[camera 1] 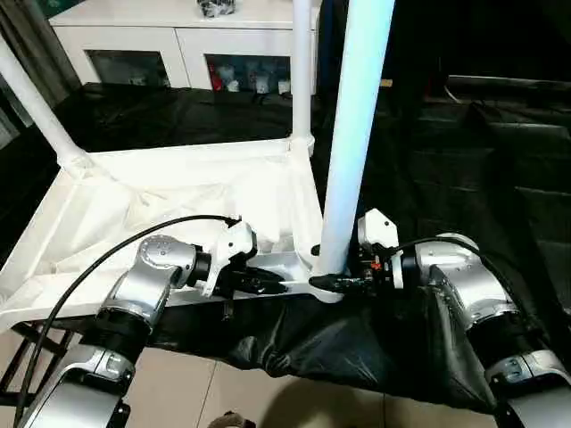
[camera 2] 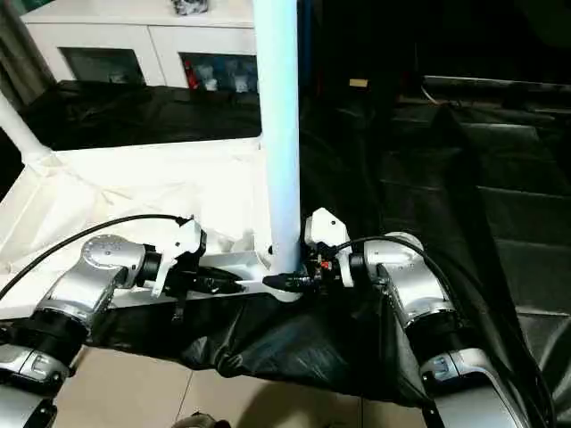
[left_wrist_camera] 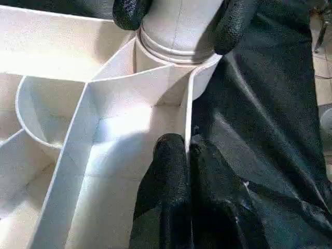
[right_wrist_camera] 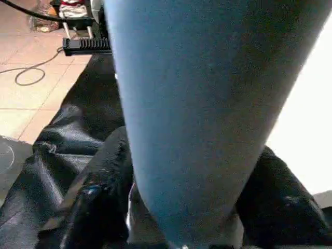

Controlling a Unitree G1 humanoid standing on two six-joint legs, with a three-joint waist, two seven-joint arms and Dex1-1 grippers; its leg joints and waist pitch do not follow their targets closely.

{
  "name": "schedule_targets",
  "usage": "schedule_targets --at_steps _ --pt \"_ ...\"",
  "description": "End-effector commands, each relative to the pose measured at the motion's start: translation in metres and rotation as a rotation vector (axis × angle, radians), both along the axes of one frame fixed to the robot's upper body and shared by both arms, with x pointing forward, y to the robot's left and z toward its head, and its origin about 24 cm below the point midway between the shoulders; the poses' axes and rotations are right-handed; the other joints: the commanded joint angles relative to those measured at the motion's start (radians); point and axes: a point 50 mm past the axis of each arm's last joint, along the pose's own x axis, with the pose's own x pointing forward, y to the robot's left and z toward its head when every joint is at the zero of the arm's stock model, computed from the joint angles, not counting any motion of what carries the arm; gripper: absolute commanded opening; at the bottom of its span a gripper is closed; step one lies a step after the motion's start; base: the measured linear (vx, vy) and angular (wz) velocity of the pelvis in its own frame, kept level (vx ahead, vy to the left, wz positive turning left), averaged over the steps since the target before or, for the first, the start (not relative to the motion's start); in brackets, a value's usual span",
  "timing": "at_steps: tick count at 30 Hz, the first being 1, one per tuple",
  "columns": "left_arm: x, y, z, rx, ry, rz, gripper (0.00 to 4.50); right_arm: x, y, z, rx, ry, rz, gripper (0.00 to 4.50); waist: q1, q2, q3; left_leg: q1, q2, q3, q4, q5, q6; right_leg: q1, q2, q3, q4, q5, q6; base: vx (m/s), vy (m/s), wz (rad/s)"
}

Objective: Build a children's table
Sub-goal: Rotate leg to tighten

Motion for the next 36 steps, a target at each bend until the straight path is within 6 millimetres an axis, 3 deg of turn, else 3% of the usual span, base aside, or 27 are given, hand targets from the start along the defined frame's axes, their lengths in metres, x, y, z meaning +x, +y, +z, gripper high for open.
schedule_targets --at_steps 1,6,12,15,18,20,22,23,24,25,28,29,30,32,34,36 --pt "0.009 -0.008 0.029 -0.135 -0.097 0.005 0.00 -0.014 0.008 -0.016 -0.033 0.083 0.104 2.35 -0.003 -0.017 -0.063 0.011 0.047 -0.012 -0.067 -0.191 0.088 0.050 -0.061 0.053 -0.067 -0.222 -0.226 0.000 0.000 0.00" --pt "0.008 -0.008 0.028 -0.137 -0.081 -0.003 0.00 -0.016 0.007 -0.015 -0.027 0.094 0.109 2.04 -0.004 -0.016 -0.063 0.010 0.045 -0.012 -0.066 -0.199 0.085 0.051 -0.060 0.052 -0.068 -0.226 -0.226 0.000 0.000 0.00" --pt "0.010 -0.010 0.028 -0.168 -0.072 0.030 0.00 -0.019 0.011 -0.017 -0.010 0.095 0.084 1.97 -0.005 -0.016 -0.061 0.011 0.046 -0.012 -0.067 -0.198 0.086 0.051 -0.060 0.053 -0.069 -0.225 -0.222 0.000 0.000 0.00" --pt "0.018 -0.021 0.024 -0.159 -0.101 0.152 0.00 -0.013 0.021 -0.023 0.027 0.070 -0.071 1.97 -0.006 -0.017 -0.061 0.010 0.045 -0.013 -0.068 -0.208 0.076 0.051 -0.062 0.053 -0.072 -0.247 -0.218 0.000 0.000 0.00" --pt "0.028 -0.033 0.018 -0.132 -0.131 0.280 0.00 -0.007 0.034 -0.029 0.061 0.046 -0.220 1.97 -0.018 -0.020 -0.057 0.014 0.039 -0.015 -0.072 -0.241 0.040 0.049 -0.064 0.052 -0.083 -0.340 -0.188 0.000 0.000 0.00" --pt "0.030 -0.037 0.018 -0.132 -0.136 0.306 0.00 -0.006 0.038 -0.030 0.074 0.052 -0.249 1.97 -0.021 -0.023 -0.056 0.013 0.039 -0.016 -0.074 -0.248 0.038 0.051 -0.063 0.052 -0.086 -0.359 -0.177 0.000 0.000 0.00" --pt "0.040 -0.054 0.017 -0.124 -0.159 0.446 0.00 -0.002 0.058 -0.036 0.109 0.063 -0.399 1.96 -0.030 -0.025 -0.051 0.012 0.036 -0.015 -0.075 -0.257 0.042 0.046 -0.062 0.053 -0.091 -0.386 -0.167 0.000 0.000 0.00" --pt "0.043 -0.059 0.017 -0.121 -0.169 0.486 0.00 0.000 0.063 -0.038 0.115 0.071 -0.451 1.96 -0.030 -0.026 -0.050 0.018 0.035 -0.016 -0.076 -0.267 0.036 0.044 -0.063 0.052 -0.095 -0.411 -0.162 0.000 0.000 0.00" --pt "0.045 -0.063 0.018 -0.122 -0.172 0.520 0.00 0.002 0.068 -0.040 0.122 0.086 -0.502 1.96 -0.032 -0.025 -0.054 0.019 0.036 -0.017 -0.075 -0.265 0.032 0.046 -0.066 0.052 -0.095 -0.421 -0.157 0.000 0.000 0.00" --pt "0.046 -0.067 0.018 -0.120 -0.178 0.536 0.00 0.005 0.073 -0.041 0.127 0.094 -0.549 1.96 -0.034 -0.021 -0.050 0.015 0.036 -0.019 -0.078 -0.261 0.031 0.046 -0.064 0.052 -0.095 -0.414 -0.156 0.000 0.000 0.00" --pt "0.048 -0.077 0.018 -0.111 -0.203 0.574 0.00 0.018 0.085 -0.044 0.091 0.116 -0.772 1.96 -0.045 -0.017 -0.050 0.016 0.033 -0.020 -0.080 -0.286 0.026 0.042 -0.063 0.051 -0.097 -0.416 -0.155 0.000 0.000 0.00" --pt "0.048 -0.079 0.018 -0.111 -0.210 0.576 0.00 0.023 0.088 -0.042 0.083 0.108 -0.820 1.96 -0.047 -0.012 -0.051 0.016 0.031 -0.021 -0.080 -0.289 0.022 0.043 -0.063 0.050 -0.096 -0.419 -0.155 0.000 0.000 0.00" --pt "0.046 -0.082 0.019 -0.119 -0.212 0.564 0.00 0.026 0.092 -0.039 0.089 0.103 -0.835 1.96 -0.056 -0.010 -0.053 0.013 0.031 -0.023 -0.081 -0.302 0.019 0.046 -0.063 0.049 -0.097 -0.400 -0.154 0.000 0.000 0.00" --pt "0.046 -0.083 0.019 -0.125 -0.208 0.554 0.00 0.026 0.094 -0.038 0.094 0.102 -0.828 1.96 -0.058 -0.009 -0.053 0.015 0.032 -0.021 -0.080 -0.310 0.028 0.045 -0.062 0.050 -0.098 -0.383 -0.158 0.000 0.000 0.00" --pt "0.045 -0.083 0.018 -0.130 -0.207 0.542 0.00 0.027 0.096 -0.035 0.105 0.086 -0.816 2.51 -0.058 -0.009 -0.054 0.010 0.032 -0.019 -0.078 -0.295 0.043 0.048 -0.062 0.052 -0.093 -0.339 -0.170 0.000 0.000 0.00" --pt "0.044 -0.080 0.016 -0.127 -0.208 0.523 0.00 0.028 0.096 -0.033 0.115 0.071 -0.801 2.65 -0.058 -0.011 -0.054 0.011 0.031 -0.017 -0.077 -0.286 0.054 0.048 -0.062 0.052 -0.092 -0.327 -0.178 0.000 0.000 0.00"
